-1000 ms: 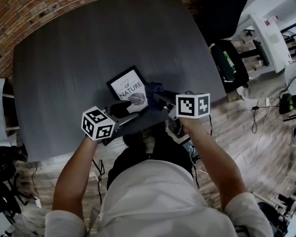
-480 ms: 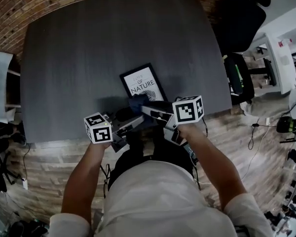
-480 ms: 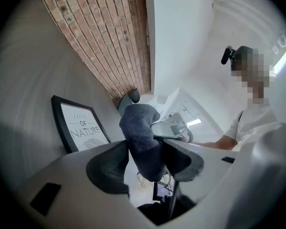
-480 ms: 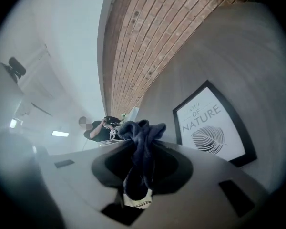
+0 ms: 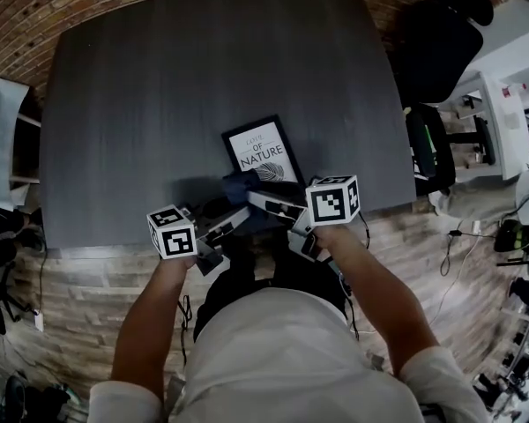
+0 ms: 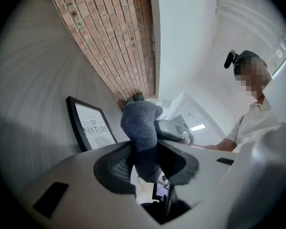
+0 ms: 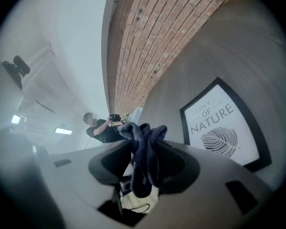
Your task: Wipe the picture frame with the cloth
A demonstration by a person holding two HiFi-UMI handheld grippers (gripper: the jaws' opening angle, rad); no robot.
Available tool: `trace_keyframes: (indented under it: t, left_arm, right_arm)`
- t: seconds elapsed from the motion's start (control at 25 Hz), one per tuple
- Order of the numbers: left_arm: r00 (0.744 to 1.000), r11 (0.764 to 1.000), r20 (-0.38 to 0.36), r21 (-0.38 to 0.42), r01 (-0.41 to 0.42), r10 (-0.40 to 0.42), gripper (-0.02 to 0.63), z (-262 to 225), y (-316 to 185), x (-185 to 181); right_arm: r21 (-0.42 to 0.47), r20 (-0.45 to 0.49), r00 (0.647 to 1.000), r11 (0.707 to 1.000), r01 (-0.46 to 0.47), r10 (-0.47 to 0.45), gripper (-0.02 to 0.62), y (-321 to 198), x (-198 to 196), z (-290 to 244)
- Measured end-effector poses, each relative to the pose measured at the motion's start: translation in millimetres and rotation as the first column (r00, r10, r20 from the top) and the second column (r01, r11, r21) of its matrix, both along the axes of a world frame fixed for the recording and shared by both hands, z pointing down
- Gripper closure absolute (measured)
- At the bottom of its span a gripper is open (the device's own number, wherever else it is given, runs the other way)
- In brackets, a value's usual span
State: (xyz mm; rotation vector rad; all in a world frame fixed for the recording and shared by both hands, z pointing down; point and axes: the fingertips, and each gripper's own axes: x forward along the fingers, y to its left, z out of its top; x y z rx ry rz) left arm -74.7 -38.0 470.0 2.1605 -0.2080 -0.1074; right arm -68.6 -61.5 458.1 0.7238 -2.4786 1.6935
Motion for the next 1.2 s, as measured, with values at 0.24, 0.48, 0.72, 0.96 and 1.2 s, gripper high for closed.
trace_keyframes:
  t: [0.24,0.48,0.72,0.96,1.2]
  left_arm:
    - [0.992,0.997,0.097,0.021,0.078,-0.08,0.469,15,-16,-19]
    - [0.911,0.972,0.357,0.176,0.153,-0.208,0.47,38,-46,-44]
    - [0.834,0.954,0.477,0.234,0.185,-0.278,0.469,49,-67,-56]
    - [0.801,0.951,0.522,0.24,0.194,-0.295,0.469,55,-79,-58]
    - [0.792,0.954,0.54,0.236,0.184,-0.286,0.469,58,-82,-56]
  right_arm:
    - [0.077,-0.178,0.982,0.996,-0.054,0.067,0.414,-15,39,11]
    - [0.112,-0.507,0.862,0.992,0.051,0.013,0.413,-10,87,53]
    - [0.116,-0.701,0.712,0.979,0.17,-0.04,0.388,-5,115,81]
    - [0.13,-0.816,0.571,0.933,0.335,-0.091,0.376,-8,115,94]
    - [0.089,-0.868,0.458,0.846,0.526,-0.193,0.376,-1,103,98]
